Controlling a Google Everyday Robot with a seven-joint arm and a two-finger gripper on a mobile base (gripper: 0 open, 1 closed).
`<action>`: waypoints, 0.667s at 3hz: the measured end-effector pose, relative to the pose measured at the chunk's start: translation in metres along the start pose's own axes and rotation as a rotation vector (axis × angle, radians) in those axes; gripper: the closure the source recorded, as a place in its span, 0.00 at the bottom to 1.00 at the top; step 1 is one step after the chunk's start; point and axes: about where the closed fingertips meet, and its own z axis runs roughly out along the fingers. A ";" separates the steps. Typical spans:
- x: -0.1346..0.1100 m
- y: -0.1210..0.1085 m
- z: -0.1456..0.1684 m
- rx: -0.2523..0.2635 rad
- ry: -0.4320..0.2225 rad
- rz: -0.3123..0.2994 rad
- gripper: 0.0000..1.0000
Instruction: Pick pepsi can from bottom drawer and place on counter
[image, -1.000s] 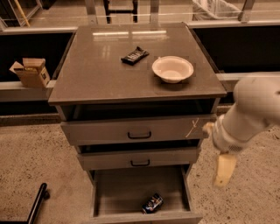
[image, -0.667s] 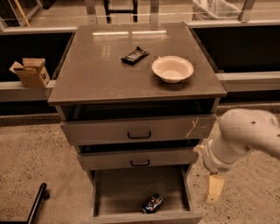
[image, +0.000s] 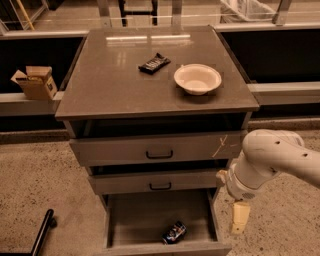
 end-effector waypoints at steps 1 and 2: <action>-0.014 0.000 0.041 -0.015 0.002 -0.236 0.00; -0.034 0.011 0.053 0.004 -0.077 -0.416 0.00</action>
Offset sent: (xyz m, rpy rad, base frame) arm -0.0356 0.0669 -0.0471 0.2326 -0.2989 1.0180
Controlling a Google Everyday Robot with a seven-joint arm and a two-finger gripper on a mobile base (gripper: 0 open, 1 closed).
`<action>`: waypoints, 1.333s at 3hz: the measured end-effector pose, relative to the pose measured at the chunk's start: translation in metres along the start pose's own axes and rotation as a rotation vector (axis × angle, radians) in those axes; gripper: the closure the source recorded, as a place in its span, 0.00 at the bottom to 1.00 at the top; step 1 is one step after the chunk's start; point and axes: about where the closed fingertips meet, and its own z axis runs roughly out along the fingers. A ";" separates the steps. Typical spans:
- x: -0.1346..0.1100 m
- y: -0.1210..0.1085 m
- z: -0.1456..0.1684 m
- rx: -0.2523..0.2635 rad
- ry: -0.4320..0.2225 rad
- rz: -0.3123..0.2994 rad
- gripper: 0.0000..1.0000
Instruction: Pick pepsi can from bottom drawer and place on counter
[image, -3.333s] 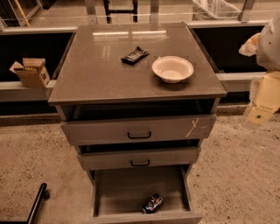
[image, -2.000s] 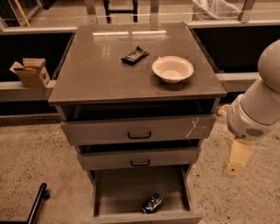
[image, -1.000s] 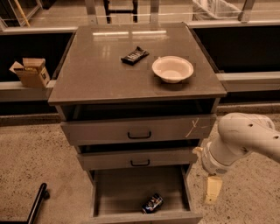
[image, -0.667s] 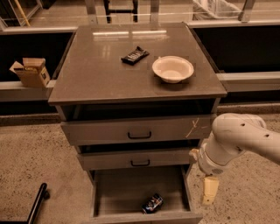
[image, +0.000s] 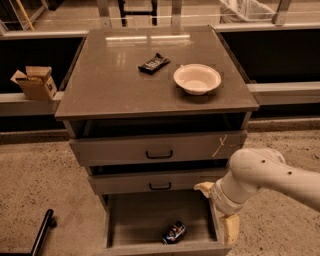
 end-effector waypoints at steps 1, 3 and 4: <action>-0.003 0.001 0.000 0.002 -0.004 -0.084 0.00; -0.011 -0.009 0.032 -0.200 0.209 -0.484 0.00; 0.002 -0.015 0.030 -0.209 0.261 -0.573 0.00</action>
Offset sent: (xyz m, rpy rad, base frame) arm 0.0286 0.0211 -0.0369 -0.3252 -0.0140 0.4940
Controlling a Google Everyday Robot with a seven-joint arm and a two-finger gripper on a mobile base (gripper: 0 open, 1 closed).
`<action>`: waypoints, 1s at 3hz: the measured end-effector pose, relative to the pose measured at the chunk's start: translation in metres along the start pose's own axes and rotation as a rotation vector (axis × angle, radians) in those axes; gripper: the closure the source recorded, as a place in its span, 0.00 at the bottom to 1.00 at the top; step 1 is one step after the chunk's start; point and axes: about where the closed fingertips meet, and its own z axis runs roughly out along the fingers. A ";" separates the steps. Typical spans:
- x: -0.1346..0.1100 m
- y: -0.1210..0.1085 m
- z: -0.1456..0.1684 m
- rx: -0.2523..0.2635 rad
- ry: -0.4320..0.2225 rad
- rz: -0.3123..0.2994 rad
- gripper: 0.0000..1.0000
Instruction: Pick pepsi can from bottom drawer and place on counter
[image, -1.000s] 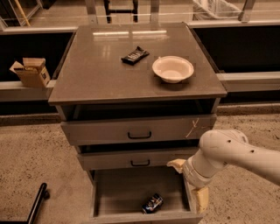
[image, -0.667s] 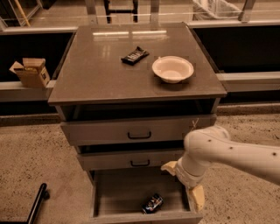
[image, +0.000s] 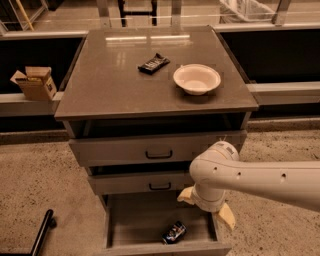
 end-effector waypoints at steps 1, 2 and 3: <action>-0.004 0.003 -0.002 0.010 -0.015 -0.011 0.00; 0.006 -0.008 0.014 0.110 -0.027 -0.102 0.00; 0.011 -0.027 0.065 0.165 -0.032 -0.202 0.00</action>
Offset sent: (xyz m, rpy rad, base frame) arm 0.0340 0.0164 -0.0365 0.2777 -0.1381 0.2448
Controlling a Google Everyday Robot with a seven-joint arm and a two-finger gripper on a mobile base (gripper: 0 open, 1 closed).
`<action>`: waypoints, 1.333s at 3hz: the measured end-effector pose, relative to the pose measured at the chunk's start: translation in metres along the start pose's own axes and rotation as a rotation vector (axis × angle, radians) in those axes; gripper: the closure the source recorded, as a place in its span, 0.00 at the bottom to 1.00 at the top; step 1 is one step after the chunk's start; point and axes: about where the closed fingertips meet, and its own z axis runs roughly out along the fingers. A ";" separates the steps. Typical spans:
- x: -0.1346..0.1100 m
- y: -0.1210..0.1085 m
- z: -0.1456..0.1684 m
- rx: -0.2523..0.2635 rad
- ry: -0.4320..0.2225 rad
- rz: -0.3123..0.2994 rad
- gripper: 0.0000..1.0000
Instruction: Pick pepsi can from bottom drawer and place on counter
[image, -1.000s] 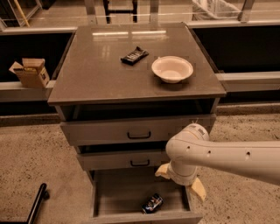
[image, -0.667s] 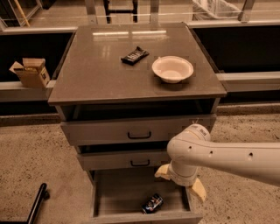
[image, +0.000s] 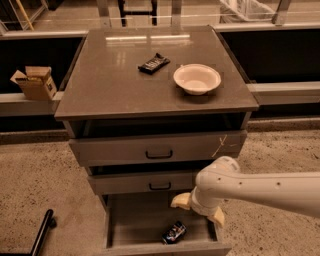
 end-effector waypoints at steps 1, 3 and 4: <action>0.012 -0.036 0.104 -0.071 0.005 -0.069 0.00; 0.018 -0.039 0.120 -0.018 -0.006 -0.074 0.00; 0.038 -0.032 0.158 0.103 -0.019 -0.027 0.00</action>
Offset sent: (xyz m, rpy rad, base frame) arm 0.0236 0.0302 -0.0765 -0.0441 0.0031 0.0830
